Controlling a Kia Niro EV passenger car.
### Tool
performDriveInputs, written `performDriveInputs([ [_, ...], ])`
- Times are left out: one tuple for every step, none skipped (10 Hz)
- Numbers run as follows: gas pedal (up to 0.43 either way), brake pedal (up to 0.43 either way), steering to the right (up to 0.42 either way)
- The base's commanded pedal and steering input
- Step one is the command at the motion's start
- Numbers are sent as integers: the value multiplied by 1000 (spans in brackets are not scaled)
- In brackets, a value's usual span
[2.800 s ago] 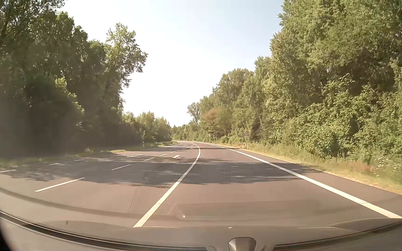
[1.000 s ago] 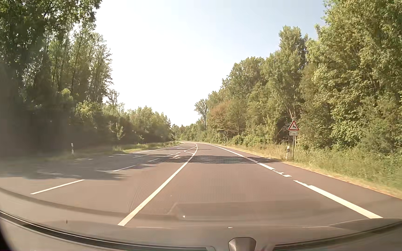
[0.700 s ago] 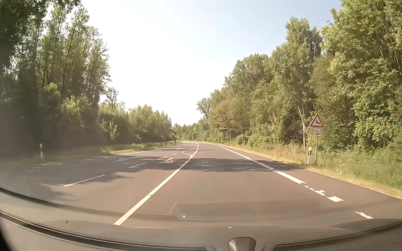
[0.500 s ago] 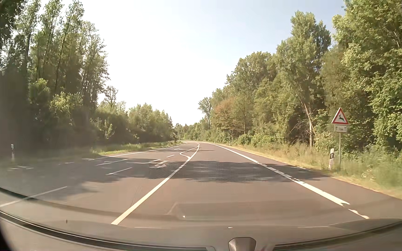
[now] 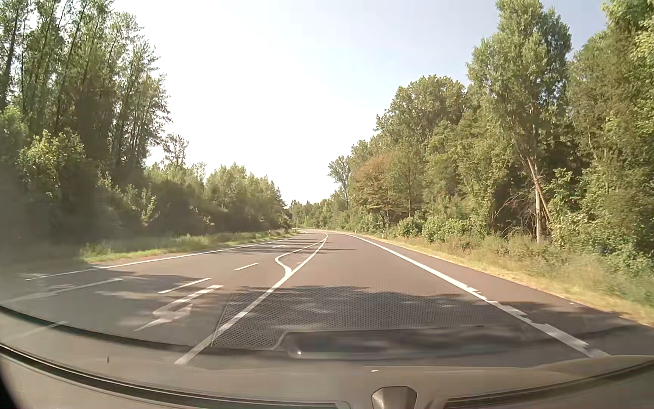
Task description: Follow the waypoints while adhering to traffic rules and regulations
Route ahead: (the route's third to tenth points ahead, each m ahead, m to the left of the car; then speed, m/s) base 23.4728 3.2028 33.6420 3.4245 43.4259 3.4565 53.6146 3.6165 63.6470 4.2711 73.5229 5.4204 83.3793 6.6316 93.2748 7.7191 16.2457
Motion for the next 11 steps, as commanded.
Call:
performDriveInputs([
  [390,6,-4],
  [390,6,-4],
  [390,6,-4],
  [390,6,-4],
  [390,6,-4],
  [370,6,-4],
  [370,6,-4],
  [358,6,-4],
  [358,6,-4],
  [358,6,-4],
  [358,6,-4],
])
